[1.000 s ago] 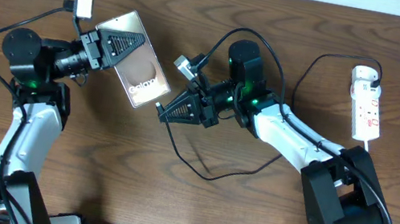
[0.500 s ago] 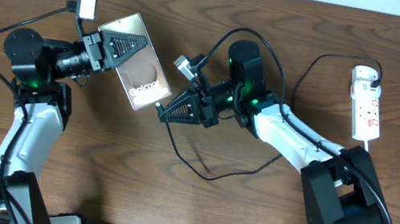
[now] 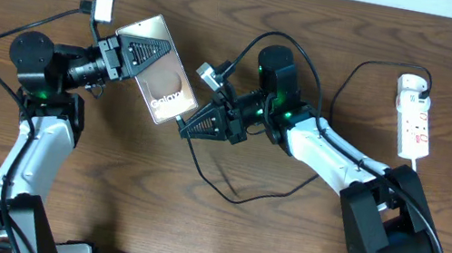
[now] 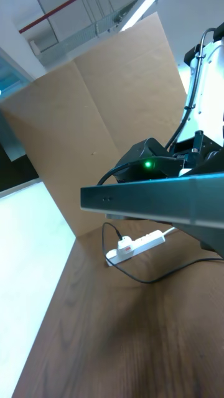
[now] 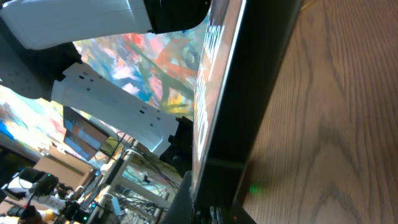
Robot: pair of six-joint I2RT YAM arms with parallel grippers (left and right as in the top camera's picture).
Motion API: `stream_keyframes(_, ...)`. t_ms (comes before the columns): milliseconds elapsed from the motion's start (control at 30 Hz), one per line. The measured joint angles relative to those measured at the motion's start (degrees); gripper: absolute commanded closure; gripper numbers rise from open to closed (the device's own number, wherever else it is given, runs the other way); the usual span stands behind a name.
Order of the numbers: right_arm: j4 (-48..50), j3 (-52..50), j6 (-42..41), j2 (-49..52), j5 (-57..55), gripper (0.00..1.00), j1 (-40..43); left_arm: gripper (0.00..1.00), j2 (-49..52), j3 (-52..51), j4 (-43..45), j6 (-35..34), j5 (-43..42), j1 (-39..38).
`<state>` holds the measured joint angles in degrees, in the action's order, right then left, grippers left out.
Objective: Plug charger to phone and switch on socket
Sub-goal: 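Press the plug into the phone port while holding the phone steady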
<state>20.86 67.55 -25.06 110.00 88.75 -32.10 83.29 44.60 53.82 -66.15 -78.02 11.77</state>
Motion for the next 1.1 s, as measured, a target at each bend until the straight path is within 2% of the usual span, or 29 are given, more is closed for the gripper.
stream_keyframes(1100, 1.60, 0.00, -2.91, 0.00, 0.07, 0.99, 0.00, 0.93, 0.00, 0.00, 0.17, 3.08, -0.09, -1.40)
